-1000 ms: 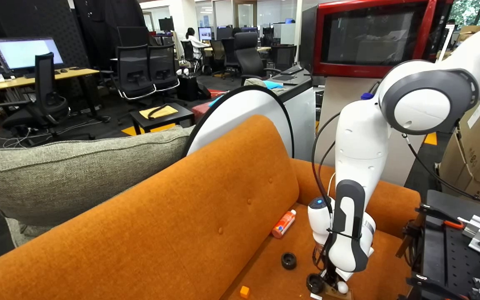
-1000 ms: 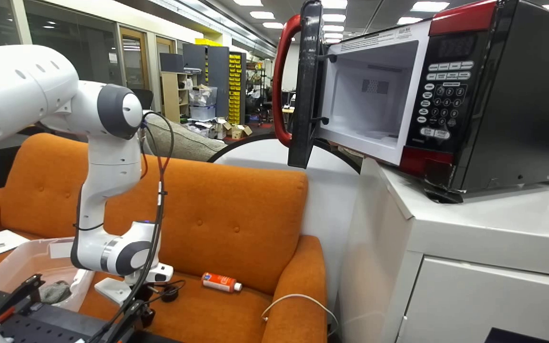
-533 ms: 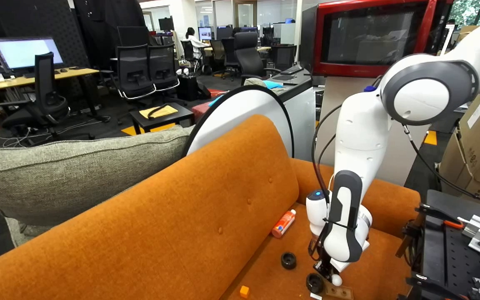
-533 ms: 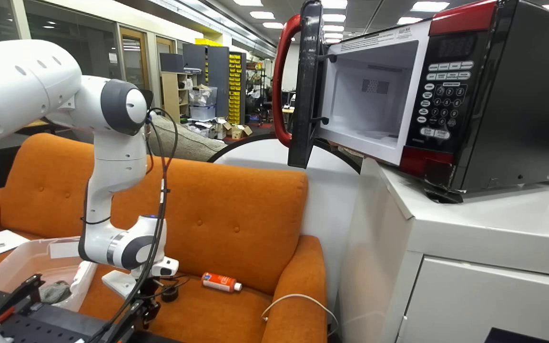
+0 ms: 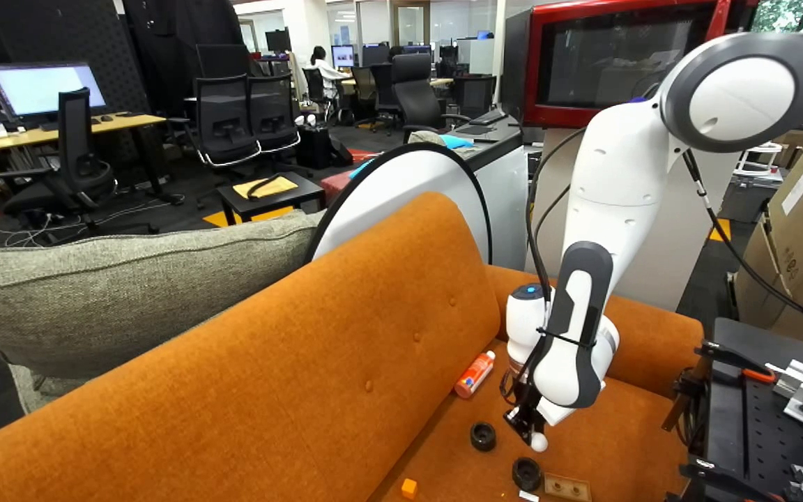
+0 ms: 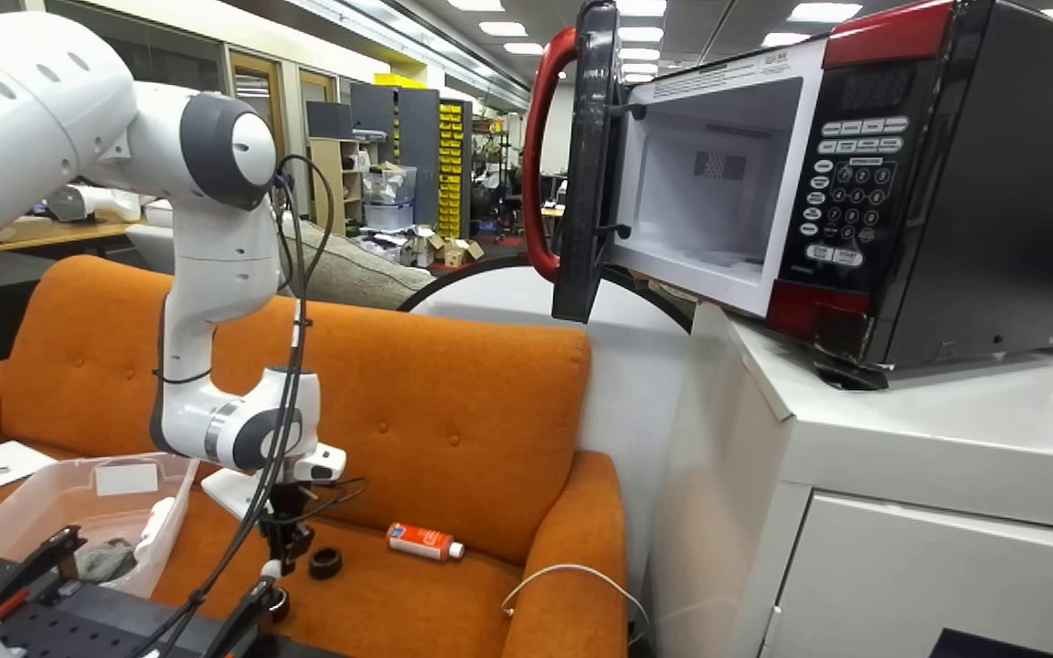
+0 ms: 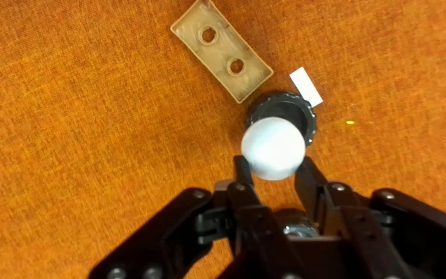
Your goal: Pick up the white object and place it in the bowl
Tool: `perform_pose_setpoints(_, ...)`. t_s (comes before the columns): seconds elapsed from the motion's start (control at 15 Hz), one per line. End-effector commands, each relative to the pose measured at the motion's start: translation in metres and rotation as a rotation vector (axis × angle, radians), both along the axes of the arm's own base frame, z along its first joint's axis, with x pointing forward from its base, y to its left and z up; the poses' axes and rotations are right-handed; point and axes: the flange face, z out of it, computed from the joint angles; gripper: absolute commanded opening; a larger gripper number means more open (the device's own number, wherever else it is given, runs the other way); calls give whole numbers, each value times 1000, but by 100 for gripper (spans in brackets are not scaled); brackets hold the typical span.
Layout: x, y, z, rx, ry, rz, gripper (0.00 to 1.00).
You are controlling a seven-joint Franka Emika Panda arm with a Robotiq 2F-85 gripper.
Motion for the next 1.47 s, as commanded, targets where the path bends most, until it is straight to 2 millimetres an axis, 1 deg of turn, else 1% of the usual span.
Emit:
perform_pose_setpoints(0.0,-2,9,40,26,-73,12,9)
perform_pose_setpoints(0.2,5,20,65,50,-149,31,9)
perform_pose_setpoints(0.4,12,41,82,77,-212,67,9)
perform_pose_setpoints(0.73,17,76,92,125,-262,120,9)
perform_pose_setpoints(0.87,16,90,95,153,-270,150,9)
perform_pose_setpoints(0.93,13,101,96,174,-267,173,9)
perform_pose_setpoints(1.07,3,128,99,227,-250,238,9)
perform_pose_setpoints(1.13,-6,143,99,244,-232,281,9)
perform_pose_setpoints(1.27,-30,175,100,280,-188,377,9)
perform_pose_setpoints(1.4,-58,204,96,308,-130,474,9)
